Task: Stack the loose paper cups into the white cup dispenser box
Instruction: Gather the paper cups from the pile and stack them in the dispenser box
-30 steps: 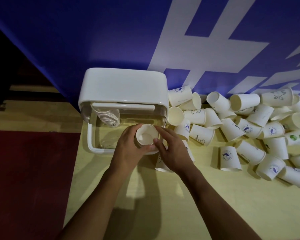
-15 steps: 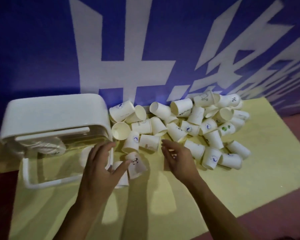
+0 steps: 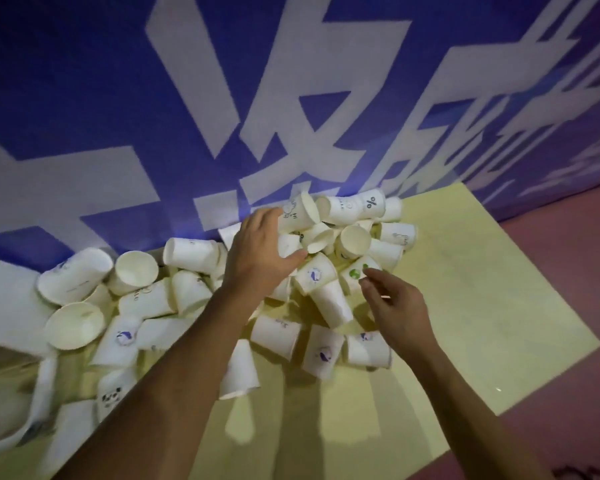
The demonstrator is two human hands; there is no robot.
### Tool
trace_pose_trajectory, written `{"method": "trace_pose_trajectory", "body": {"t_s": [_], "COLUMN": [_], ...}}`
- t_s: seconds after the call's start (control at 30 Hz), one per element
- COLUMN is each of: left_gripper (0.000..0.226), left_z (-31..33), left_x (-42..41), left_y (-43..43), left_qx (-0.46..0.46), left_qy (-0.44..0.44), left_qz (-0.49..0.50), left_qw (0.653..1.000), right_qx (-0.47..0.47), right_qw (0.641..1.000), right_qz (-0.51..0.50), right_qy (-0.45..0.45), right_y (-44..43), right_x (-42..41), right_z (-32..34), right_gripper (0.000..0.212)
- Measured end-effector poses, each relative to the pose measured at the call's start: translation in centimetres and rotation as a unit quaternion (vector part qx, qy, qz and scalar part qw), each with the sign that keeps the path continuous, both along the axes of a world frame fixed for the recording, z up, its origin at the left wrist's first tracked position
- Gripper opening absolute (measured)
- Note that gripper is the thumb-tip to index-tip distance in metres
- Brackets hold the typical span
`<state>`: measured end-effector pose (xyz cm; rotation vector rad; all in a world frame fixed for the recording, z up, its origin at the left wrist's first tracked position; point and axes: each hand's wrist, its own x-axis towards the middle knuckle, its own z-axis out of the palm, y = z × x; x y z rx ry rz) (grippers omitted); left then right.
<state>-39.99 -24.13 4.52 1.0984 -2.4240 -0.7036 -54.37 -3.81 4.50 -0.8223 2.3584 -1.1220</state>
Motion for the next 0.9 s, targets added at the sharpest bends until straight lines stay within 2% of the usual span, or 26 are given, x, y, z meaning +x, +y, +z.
{"method": "trace_pose_trajectory", "body": {"t_s": [0.2,0.33,0.43,0.53,0.63,0.77,0.9], "left_gripper": [0.095,0.085,0.078,0.082,0.083,0.078,0.073], "left_z": [-3.7,-4.8,-4.3,-2.9,-1.0,0.2,-0.6], "left_x": [-7.7,-9.4,-9.8,-8.7,-6.1,-1.8,1.3], "left_y": [-2.1,-2.4,-2.4,-1.5,0.5,2.8,3.4], "left_qx": [-0.051,-0.094,-0.082,-0.054,0.028,0.093,0.109], "left_qy": [-0.096,-0.124,-0.125,-0.069,0.048,0.127,0.149], "left_qz": [0.055,0.083,0.094,0.111,0.16,0.172,0.191], "left_qw": [0.993,0.984,0.984,0.99,0.986,0.972,0.964], "right_qx": [0.034,0.059,0.08,0.107,0.141,0.155,0.145], "right_qw": [0.999,0.998,0.996,0.993,0.986,0.975,0.975], "right_qz": [0.008,0.021,0.03,0.049,0.083,0.104,0.097], "right_qy": [0.007,0.007,-0.001,0.004,0.036,0.119,0.139], "right_y": [0.7,-0.5,-1.5,-3.1,-5.4,-7.8,-8.5], "right_x": [-8.1,-10.9,-12.1,-12.6,-12.5,-12.0,-11.9], "right_z": [-1.9,-3.1,-4.3,-5.2,-5.9,-7.1,-8.5], "right_gripper": [0.03,0.037,0.044,0.066,0.087,0.081,0.069]}}
